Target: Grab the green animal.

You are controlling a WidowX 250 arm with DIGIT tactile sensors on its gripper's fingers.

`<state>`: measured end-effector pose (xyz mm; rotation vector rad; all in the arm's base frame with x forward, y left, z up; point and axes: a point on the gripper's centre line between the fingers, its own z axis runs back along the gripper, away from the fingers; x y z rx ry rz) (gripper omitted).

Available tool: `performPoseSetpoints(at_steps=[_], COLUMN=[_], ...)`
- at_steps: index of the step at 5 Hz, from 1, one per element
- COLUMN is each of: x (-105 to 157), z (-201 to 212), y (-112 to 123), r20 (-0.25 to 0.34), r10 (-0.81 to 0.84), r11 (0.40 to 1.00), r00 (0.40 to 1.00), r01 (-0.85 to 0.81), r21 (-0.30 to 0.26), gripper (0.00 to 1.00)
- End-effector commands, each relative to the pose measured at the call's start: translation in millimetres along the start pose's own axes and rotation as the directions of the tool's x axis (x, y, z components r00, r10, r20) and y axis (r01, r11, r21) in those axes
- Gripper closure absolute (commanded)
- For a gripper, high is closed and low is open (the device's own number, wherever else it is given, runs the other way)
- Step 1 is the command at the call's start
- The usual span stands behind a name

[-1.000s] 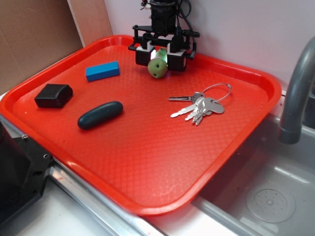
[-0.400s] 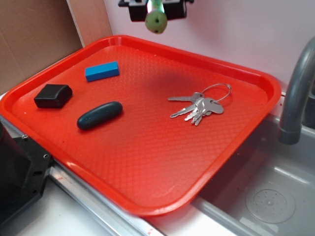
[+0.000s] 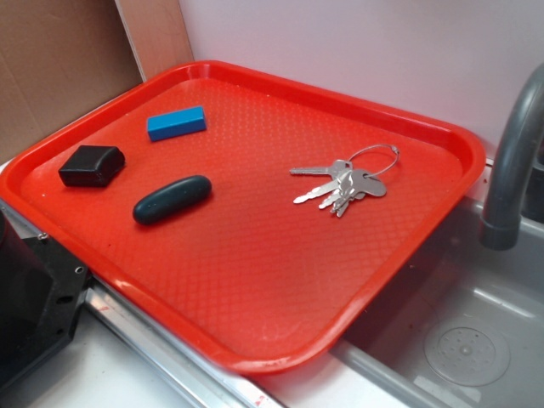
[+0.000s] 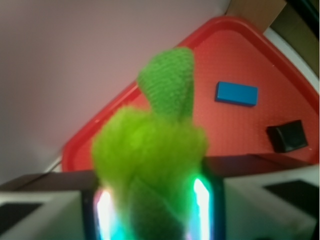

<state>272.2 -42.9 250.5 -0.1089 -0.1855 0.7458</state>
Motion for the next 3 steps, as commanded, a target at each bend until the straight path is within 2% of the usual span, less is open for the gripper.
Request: performPoseSetpoints(at_steps=[1,3], x=[22.7,30.4], z=[62.4,53.7], y=[-3.7,-2.4], r20=[0.062,0.051], r10=[0.063,0.099], r11=[0.998,0.995], r00=[0.996,0.994], r01=[-0.061,-0.097], r21=[-0.034,-0.03], gripper=[1.0,1.0])
